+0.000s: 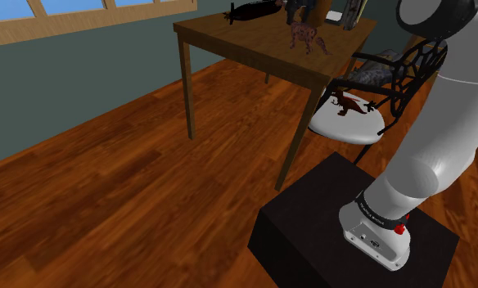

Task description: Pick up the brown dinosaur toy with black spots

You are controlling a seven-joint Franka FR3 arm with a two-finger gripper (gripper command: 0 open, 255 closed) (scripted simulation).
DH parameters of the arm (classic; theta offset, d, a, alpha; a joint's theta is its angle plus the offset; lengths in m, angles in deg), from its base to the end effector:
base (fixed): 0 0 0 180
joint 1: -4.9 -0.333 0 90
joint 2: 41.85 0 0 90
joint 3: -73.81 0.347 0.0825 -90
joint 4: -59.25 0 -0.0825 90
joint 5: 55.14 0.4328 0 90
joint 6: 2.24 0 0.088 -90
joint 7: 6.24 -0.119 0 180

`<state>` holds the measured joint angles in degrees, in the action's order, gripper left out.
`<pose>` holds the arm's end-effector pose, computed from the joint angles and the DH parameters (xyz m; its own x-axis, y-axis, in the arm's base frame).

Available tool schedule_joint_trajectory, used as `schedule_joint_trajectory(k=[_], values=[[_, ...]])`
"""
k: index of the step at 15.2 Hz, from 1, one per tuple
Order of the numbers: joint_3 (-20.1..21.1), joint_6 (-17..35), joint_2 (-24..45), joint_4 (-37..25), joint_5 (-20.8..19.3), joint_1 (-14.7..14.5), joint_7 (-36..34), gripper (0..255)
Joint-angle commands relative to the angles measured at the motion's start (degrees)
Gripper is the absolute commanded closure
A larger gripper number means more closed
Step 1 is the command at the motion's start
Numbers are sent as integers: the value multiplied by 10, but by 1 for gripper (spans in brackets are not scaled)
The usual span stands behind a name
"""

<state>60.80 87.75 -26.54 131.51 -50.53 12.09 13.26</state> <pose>0.6597 -0.2076 0.6353 0.9986 -0.0011 0.0529 -0.0009 -1.0000 -0.0034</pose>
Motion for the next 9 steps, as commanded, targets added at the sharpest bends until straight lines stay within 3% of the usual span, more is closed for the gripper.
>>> schedule_joint_trajectory(k=[1, 3, 4, 9], values=[[0, 27, -9, 36, -2, -2, 0, 0], [0, 27, -10, 36, -2, -2, 0, 0], [0, 25, -8, 33, -2, -2, 1, 255], [0, 26, -9, 34, -2, -2, 1, 255]])
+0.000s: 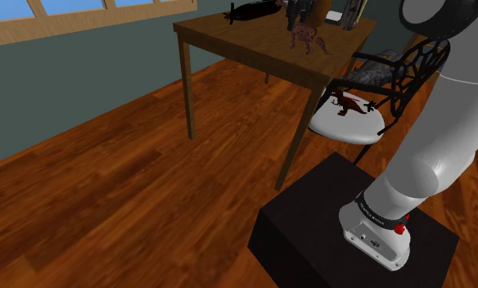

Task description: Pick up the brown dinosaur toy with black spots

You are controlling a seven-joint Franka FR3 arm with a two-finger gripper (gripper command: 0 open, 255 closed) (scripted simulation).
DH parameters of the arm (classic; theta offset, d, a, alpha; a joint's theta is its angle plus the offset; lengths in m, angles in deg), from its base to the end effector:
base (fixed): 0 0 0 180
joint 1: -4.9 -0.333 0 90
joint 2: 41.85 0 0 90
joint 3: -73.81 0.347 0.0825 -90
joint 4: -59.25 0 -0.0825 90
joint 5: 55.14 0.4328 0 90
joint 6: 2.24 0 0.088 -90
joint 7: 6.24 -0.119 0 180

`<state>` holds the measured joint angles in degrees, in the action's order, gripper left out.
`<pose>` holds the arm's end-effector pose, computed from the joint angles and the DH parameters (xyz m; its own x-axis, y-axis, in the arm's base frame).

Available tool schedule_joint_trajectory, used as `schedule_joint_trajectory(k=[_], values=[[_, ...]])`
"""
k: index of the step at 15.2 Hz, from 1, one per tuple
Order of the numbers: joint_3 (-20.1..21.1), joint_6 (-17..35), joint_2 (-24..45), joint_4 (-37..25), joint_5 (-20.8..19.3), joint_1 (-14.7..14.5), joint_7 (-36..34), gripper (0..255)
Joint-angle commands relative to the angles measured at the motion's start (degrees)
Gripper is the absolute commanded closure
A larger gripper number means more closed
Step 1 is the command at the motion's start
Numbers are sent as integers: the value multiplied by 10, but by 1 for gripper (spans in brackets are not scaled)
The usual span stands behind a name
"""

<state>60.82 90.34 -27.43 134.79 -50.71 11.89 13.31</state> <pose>0.6591 -0.2080 0.6201 0.9984 -0.0007 0.0560 -0.0005 -1.0000 -0.0027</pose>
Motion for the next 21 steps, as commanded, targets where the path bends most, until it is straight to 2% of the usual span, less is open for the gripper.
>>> schedule_joint_trajectory(k=[1, 5, 13, 19, 21], values=[[0, 0, 1, 1, 0, 0, 0, 255], [0, -8, 2, -8, 0, 1, 0, 255], [-1, -87, 35, -119, 8, 10, 1, 255], [-1, -162, 80, -239, 20, 23, 1, 255], [-1, -164, 82, -243, 21, 24, 1, 255]])
